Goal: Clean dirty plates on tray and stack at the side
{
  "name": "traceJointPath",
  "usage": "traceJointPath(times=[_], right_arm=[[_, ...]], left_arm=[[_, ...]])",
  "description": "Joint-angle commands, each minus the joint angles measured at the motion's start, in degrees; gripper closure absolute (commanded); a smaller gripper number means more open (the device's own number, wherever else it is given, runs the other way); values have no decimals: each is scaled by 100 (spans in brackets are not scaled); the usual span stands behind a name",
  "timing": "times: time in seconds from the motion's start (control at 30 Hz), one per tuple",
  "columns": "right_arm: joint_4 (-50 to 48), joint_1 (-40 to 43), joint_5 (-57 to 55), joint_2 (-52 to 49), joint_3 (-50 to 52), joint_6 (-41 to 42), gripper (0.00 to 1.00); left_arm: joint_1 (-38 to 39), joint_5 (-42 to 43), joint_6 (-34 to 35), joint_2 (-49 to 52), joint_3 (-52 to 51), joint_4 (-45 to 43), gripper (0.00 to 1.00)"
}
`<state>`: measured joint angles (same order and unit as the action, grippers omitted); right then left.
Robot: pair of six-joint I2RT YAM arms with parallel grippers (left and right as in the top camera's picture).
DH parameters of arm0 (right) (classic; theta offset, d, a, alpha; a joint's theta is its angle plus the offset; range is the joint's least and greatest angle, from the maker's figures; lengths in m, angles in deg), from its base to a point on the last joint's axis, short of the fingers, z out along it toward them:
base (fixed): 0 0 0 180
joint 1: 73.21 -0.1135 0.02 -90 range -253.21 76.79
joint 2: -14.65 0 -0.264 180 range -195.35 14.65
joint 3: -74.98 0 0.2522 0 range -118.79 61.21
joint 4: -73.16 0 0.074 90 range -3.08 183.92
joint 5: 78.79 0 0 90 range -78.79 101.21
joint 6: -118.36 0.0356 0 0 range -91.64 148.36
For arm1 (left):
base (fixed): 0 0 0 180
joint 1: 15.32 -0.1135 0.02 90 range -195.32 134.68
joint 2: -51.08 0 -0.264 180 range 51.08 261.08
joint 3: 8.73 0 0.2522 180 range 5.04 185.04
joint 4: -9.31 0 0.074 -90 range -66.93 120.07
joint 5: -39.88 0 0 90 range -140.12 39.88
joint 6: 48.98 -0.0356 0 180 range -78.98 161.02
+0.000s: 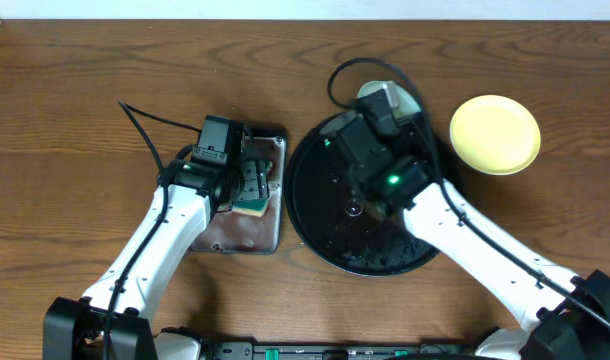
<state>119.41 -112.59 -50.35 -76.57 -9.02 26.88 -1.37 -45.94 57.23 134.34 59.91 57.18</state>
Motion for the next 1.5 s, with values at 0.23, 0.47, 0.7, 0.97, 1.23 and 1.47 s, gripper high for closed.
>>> traceJointPath(times=[0.23,0.47,0.7,0.97,1.23,1.47], right_arm=[[382,2708,3995,48,-55,2964,99],[393,4483,6286,-254,-52,3836,99],[511,5377,6485,-636,-50,3832,99],[407,5886,6505,-855,-50,3834,99],[313,5882,7600,-855,-50,2852,29],[433,5278,10041,-855,-52,599,16]], left_arm=[[-17,9,-55,33,-44,22,21],[-17,9,-55,33,-44,20,21],[-17,11,-55,33,-44,17,21],[-17,11,-55,33,-44,20,21],[-17,11,-52,33,-44,17,20],[-57,9,-15,33,83,190,20]])
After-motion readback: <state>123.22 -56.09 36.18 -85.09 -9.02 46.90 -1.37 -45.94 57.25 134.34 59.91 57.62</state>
